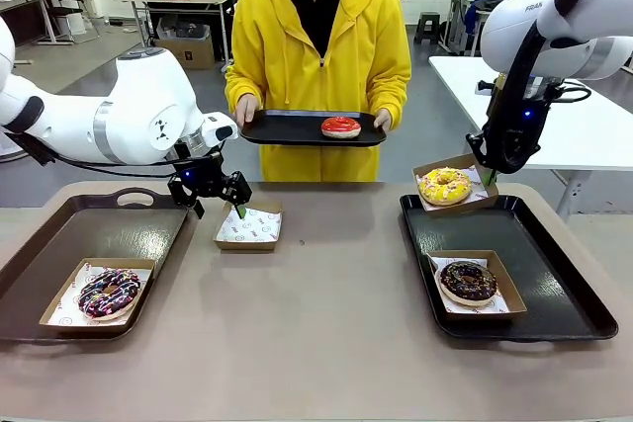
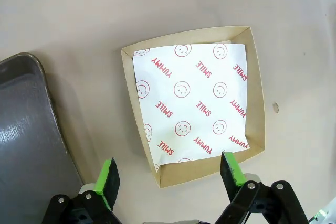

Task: Individually package the donuts and arrange them on the tray.
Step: Place the picked Paper togo box on the Handle tray while simultaneously picking up another Paper togo box from the table with the other hand.

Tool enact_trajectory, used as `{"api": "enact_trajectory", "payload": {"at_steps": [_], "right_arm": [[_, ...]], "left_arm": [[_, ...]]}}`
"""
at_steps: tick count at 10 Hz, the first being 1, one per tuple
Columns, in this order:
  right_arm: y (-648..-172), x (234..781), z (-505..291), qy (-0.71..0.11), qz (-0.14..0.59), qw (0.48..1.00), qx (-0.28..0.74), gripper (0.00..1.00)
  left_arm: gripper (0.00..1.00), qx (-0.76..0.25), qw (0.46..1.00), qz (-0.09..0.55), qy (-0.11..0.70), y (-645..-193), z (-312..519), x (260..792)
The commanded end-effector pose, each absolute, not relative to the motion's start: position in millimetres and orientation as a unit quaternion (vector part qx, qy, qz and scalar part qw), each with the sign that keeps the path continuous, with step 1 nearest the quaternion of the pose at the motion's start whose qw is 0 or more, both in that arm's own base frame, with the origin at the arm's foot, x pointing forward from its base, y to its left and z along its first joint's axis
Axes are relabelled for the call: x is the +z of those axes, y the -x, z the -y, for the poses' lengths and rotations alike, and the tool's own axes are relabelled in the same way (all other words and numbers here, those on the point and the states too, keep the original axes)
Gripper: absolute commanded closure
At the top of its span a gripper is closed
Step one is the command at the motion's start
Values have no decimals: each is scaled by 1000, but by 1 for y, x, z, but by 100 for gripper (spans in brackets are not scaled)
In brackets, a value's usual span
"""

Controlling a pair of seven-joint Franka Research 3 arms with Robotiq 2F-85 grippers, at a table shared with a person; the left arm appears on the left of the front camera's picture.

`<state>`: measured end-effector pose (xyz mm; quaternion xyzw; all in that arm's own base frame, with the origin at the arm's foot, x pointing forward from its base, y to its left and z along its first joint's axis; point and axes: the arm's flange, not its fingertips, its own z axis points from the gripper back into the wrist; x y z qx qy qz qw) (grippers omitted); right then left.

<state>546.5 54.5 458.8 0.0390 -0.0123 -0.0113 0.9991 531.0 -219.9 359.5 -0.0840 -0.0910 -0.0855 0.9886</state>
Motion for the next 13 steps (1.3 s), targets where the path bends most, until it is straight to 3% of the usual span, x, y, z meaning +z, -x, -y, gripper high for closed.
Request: {"api": "enact_trajectory", "payload": {"at_steps": [1, 5, 13], "right_arm": [[-545, 460, -54, -36, 12, 999, -11, 99], [-551, 451, -58, -33, -1, 999, -10, 99], [-575, 412, -48, -7, -29, 999, -27, 99]], "left_arm": [[0, -85, 988, 93, 84, -531, 218, 362], [0, -86, 989, 91, 84, -531, 220, 360], [0, -50, 998, 40, 12, -574, 234, 333]]}}
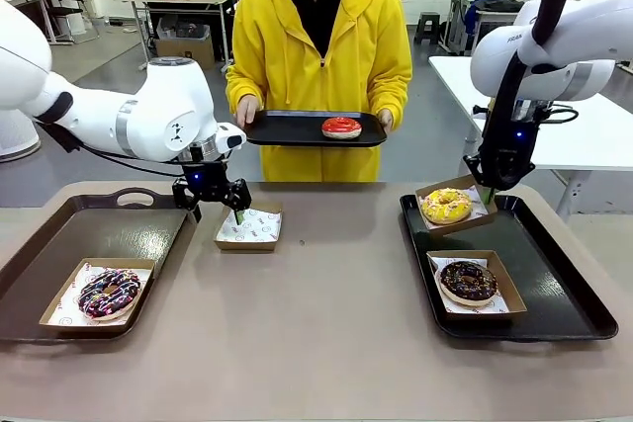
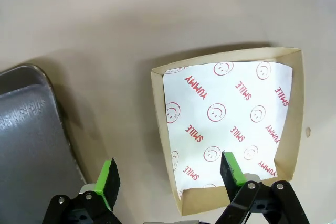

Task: Individually package the donuts and arrange them on the tray.
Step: Place the picked Paper togo box on the Handle tray while simultaneously picking up another Paper togo box from the table with the other hand.

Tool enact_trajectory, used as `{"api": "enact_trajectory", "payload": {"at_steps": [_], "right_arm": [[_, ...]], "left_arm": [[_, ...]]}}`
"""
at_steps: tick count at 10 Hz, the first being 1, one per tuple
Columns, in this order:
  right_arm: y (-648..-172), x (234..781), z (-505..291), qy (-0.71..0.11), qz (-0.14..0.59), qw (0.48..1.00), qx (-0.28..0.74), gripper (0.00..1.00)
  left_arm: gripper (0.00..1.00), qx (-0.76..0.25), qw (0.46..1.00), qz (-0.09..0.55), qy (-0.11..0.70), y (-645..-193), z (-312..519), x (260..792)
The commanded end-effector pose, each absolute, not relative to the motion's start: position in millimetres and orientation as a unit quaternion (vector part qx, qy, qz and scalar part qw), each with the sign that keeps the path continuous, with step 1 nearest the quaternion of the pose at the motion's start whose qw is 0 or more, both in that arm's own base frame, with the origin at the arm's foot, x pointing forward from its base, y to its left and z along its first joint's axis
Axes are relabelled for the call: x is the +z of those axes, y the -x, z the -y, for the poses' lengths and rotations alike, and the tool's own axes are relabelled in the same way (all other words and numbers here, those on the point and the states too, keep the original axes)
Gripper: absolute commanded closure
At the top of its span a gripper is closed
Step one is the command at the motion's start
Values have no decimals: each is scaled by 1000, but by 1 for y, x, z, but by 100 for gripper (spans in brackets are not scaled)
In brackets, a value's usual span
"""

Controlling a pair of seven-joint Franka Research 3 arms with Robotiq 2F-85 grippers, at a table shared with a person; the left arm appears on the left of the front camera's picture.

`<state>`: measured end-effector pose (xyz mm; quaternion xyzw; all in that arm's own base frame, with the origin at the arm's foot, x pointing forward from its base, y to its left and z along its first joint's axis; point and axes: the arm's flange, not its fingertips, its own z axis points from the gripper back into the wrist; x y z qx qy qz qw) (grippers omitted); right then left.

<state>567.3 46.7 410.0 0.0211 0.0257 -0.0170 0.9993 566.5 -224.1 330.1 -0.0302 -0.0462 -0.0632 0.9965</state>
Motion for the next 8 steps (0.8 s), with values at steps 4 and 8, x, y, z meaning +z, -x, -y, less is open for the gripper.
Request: {"api": "enact_trajectory", "payload": {"at_steps": [4, 8], "right_arm": [[-579, 408, -46, -8, -35, 999, -25, 99], [-586, 400, -44, -20, -39, 999, -25, 99]], "left_arm": [[0, -46, 998, 38, 3, -575, 238, 331], [0, -38, 999, 33, 4, -580, 235, 327]]}}
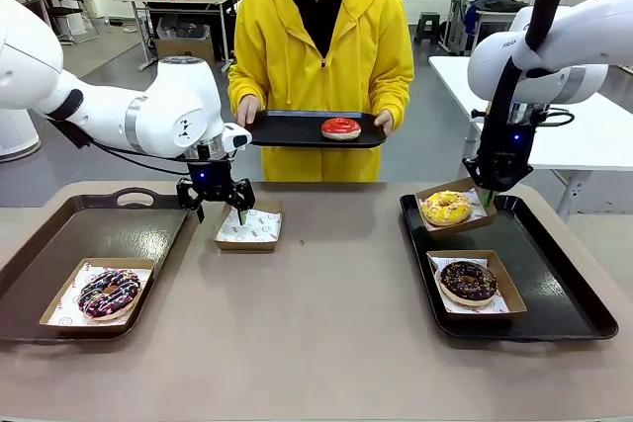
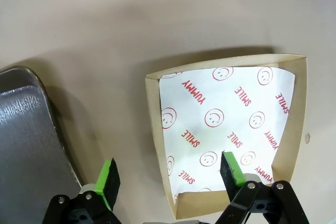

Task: Individually package the donuts and arrange them on the tray.
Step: Place the picked Paper togo box on the Handle tray while simultaneously picking up another Paper togo box from the table with the other hand.

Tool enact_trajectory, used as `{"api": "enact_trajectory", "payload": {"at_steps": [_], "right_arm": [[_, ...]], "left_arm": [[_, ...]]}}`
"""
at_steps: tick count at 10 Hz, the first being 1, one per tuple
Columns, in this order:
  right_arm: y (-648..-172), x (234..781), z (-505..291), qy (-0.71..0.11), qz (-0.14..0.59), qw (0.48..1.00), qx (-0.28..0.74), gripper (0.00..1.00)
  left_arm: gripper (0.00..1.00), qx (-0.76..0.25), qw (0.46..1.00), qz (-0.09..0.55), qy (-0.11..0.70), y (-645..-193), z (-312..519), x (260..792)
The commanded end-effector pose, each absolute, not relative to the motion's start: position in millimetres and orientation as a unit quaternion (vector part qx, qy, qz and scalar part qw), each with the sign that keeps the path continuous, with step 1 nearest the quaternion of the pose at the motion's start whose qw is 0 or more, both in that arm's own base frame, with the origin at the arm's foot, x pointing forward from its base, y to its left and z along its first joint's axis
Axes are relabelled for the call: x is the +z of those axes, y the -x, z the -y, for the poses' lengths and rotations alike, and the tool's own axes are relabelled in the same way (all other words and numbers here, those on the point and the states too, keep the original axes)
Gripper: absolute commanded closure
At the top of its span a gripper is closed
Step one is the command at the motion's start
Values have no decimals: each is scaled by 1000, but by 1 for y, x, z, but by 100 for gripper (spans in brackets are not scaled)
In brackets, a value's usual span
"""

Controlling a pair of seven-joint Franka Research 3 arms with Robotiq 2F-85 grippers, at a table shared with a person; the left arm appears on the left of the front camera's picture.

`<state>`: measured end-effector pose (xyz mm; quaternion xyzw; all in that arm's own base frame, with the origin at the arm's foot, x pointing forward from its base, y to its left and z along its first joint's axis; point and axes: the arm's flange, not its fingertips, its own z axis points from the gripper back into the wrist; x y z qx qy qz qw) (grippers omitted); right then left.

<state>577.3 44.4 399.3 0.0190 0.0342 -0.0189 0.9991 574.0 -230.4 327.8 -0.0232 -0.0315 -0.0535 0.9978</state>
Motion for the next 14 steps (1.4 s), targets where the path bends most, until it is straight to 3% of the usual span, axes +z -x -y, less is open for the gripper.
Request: {"api": "enact_trajectory", "payload": {"at_steps": [1, 12, 13, 14], "right_arm": [[-588, 397, -43, -22, -42, 999, -25, 99], [-603, 365, -52, -25, -39, 999, -18, 99], [-603, 364, -52, -26, -41, 999, -13, 39], [-603, 364, -52, -29, -41, 999, -14, 39]], "left_arm": [[0, -38, 999, 33, 6, -582, 233, 325], [0, -39, 999, 18, 8, -590, 232, 311], [59, -44, 999, 25, 15, -590, 232, 313], [60, -43, 999, 30, 16, -589, 233, 315]]}}
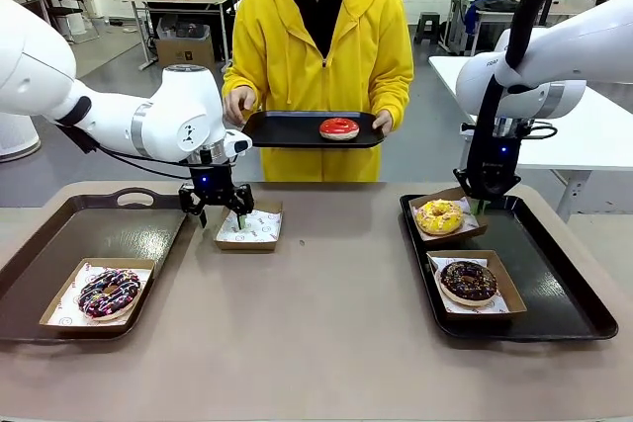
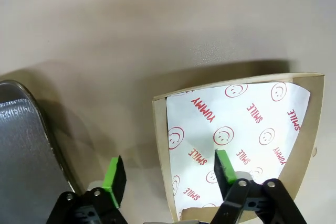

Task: Individually package the donuts and arrange them on the tray.
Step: Place the picked Paper togo box on the Handle tray while simultaneously picking up another Paper togo box from the table with the other hand.

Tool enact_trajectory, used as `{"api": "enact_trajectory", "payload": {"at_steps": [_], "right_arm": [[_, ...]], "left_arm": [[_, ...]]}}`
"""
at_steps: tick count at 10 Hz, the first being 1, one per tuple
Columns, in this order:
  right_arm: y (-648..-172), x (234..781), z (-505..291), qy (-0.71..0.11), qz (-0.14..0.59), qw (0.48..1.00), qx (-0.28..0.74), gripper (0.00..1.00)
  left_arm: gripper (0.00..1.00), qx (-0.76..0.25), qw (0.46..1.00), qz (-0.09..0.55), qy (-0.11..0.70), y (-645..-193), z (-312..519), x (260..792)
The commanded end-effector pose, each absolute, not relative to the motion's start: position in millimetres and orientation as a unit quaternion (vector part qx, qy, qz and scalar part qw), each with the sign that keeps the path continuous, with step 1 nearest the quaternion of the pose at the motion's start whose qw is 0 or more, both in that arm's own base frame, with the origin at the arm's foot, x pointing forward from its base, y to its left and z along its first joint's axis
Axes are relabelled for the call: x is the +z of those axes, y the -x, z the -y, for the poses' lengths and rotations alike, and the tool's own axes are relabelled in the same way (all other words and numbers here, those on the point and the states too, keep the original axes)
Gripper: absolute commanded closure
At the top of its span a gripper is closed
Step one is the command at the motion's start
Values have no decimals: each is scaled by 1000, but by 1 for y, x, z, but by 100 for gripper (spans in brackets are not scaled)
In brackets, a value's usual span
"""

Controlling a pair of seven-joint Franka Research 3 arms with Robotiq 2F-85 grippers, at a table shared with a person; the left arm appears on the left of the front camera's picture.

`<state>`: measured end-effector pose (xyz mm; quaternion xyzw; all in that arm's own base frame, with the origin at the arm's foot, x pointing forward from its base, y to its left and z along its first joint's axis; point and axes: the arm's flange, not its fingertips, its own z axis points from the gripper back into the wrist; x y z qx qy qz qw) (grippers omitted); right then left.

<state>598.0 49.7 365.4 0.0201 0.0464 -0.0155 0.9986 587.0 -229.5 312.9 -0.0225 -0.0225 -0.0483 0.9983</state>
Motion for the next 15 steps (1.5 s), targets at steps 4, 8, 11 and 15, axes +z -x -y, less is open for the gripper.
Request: {"api": "enact_trajectory", "payload": {"at_steps": [4, 8, 11, 15], "right_arm": [[-603, 363, -50, -32, -43, 998, -16, 0], [-603, 364, -47, -39, -44, 998, -19, 0], [-602, 366, -43, -48, -43, 998, -22, 0], [-546, 427, -10, -187, -50, 981, -17, 0]], "left_arm": [[85, -38, 999, 36, 14, -588, 232, 320], [100, -31, 999, 34, 12, -589, 232, 322], [100, -29, 999, 33, 12, -589, 232, 325], [100, -57, 998, 16, 22, -577, 247, 359]]}}
